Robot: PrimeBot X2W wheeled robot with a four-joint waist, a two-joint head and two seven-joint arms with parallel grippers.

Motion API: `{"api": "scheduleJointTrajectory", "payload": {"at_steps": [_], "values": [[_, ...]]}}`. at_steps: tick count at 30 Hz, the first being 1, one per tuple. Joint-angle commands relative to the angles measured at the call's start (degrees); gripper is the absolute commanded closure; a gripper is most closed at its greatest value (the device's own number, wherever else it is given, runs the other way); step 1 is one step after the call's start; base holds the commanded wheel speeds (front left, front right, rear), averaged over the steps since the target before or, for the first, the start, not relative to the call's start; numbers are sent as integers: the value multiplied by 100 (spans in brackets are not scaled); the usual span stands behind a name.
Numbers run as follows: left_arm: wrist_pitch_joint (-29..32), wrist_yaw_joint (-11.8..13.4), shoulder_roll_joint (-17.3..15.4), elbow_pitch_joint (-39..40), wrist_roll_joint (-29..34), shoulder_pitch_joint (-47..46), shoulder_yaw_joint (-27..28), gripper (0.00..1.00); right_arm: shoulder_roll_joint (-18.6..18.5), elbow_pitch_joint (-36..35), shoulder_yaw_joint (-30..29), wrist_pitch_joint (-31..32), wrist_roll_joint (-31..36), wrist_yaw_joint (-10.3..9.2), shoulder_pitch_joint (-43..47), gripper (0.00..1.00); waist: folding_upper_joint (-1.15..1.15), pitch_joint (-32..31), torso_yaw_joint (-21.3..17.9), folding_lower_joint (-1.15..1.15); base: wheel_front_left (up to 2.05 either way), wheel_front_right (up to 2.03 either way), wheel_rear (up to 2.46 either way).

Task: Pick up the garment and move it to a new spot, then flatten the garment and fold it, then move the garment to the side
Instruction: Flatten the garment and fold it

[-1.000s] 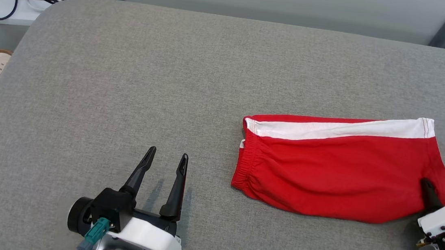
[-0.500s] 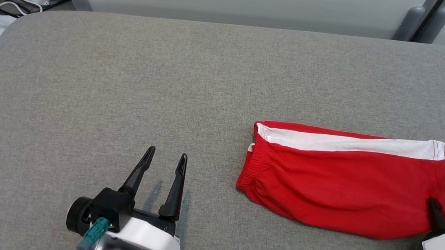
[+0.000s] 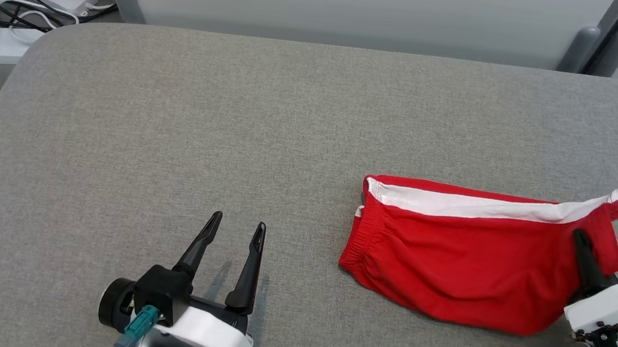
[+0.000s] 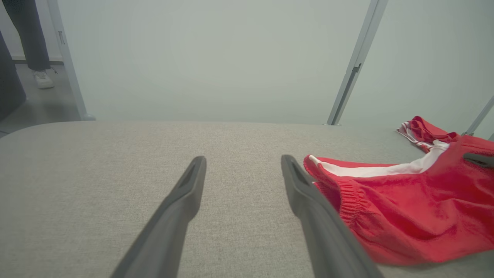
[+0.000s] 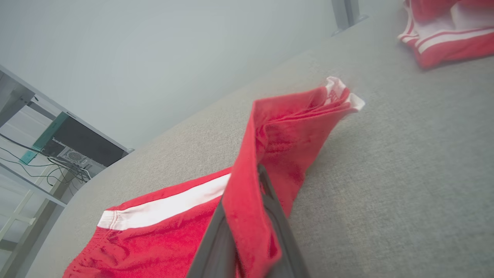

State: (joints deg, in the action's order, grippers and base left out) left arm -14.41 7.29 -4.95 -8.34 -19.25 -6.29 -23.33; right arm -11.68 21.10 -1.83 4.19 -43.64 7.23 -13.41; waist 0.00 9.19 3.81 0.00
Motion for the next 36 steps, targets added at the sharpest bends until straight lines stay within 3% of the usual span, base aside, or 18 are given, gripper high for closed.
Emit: {"api": "scheduleJointTrajectory", "payload": {"at_steps": [1, 12, 32, 33, 34, 36], "values": [[-59, -12, -25, 101, 24, -172, 152, 0, 3, -308, 81, 102, 140, 25, 42, 100, 0, -43, 60, 0, 0, 0, 0], [-59, -44, 60, 51, -7, -167, 77, 0, 623, -1159, 406, 893, 701, 25, 46, 100, 0, -96, 475, 0, 0, 0, 0], [-59, -107, 171, 28, -5, -204, 105, 0, 872, -584, 1218, 1027, 822, 25, -375, 100, 0, 73, 817, 0, 0, 0, 0], [-59, -110, 175, 27, -3, -209, 104, 0, 874, -558, 1242, 1027, 818, 25, -382, 82, 0, 82, 820, 0, 0, 0, 0], [-59, -112, 178, 28, -2, -215, 105, 0, 875, -541, 1262, 1030, 808, 25, -386, 0, 0, 89, 820, 0, 0, 0, 0], [-59, -114, 184, 28, -1, -220, 110, 0, 877, -560, 1334, 1039, 749, 25, -393, 0, 0, 104, 815, 0, 0, 0, 0]]}}
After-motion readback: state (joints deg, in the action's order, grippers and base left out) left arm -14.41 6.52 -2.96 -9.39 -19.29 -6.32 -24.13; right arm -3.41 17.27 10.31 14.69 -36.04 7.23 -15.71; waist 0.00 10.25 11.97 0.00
